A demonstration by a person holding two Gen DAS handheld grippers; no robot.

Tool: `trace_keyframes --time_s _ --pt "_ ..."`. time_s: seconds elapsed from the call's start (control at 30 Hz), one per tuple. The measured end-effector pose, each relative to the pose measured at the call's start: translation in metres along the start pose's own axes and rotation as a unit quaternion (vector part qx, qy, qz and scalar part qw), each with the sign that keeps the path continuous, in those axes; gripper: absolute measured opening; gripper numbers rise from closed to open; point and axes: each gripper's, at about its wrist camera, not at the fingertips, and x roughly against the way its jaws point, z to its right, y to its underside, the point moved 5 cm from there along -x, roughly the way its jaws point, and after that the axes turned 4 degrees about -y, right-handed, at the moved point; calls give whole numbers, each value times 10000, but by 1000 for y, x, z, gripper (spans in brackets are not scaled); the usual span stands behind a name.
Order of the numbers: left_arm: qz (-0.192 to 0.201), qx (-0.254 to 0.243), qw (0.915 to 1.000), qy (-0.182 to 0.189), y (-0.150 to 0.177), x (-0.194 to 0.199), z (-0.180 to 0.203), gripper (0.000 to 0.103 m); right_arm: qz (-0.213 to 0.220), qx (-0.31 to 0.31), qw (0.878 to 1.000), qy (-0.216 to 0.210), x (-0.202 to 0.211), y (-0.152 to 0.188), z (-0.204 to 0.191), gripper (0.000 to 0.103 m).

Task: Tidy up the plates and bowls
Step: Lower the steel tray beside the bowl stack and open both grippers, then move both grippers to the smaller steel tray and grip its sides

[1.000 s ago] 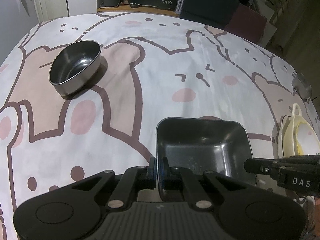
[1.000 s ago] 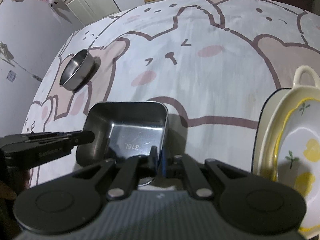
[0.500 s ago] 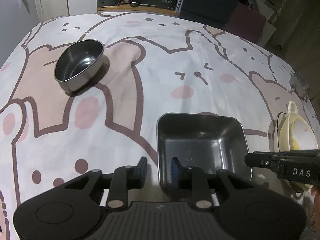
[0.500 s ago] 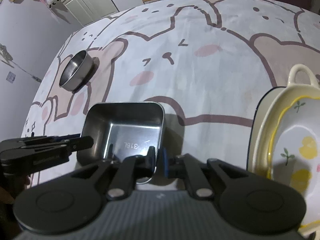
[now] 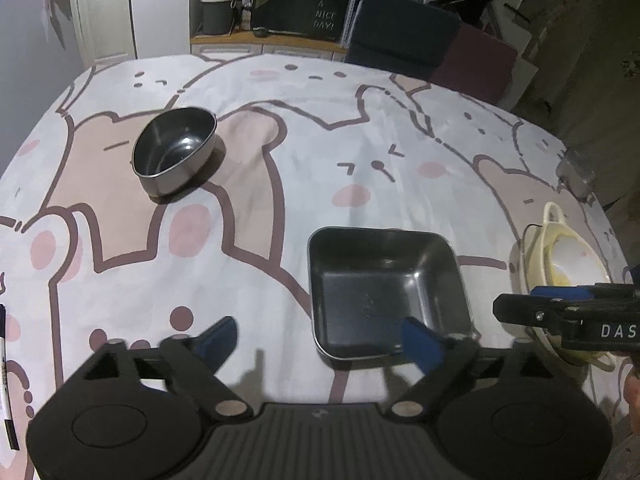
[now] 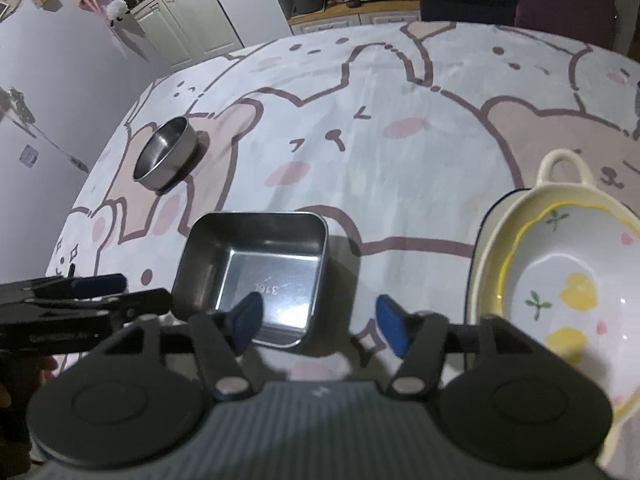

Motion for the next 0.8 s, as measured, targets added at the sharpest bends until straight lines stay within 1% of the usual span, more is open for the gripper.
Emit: trace_keyframes --time_s 0.13,0.33,0.53,0.63,0.8 --pt "130 -24 9999 13 3 15 5 101 186 73 9997 128 18 5 2 86" --pt "377 -78 9993 -10 1 35 16 103 524 145 9983 186 50 9 6 103" --pt "743 -96 9972 -56 -9 53 37 103 875 232 9955 270 86 10 17 103" --pt "855 -94 9963 31 -17 56 55 103 1090 142 9936 259 104 9 32 103" --pt "962 -253 9949 166 -30 52 96 103 1430 -30 9883 537 131 4 67 103"
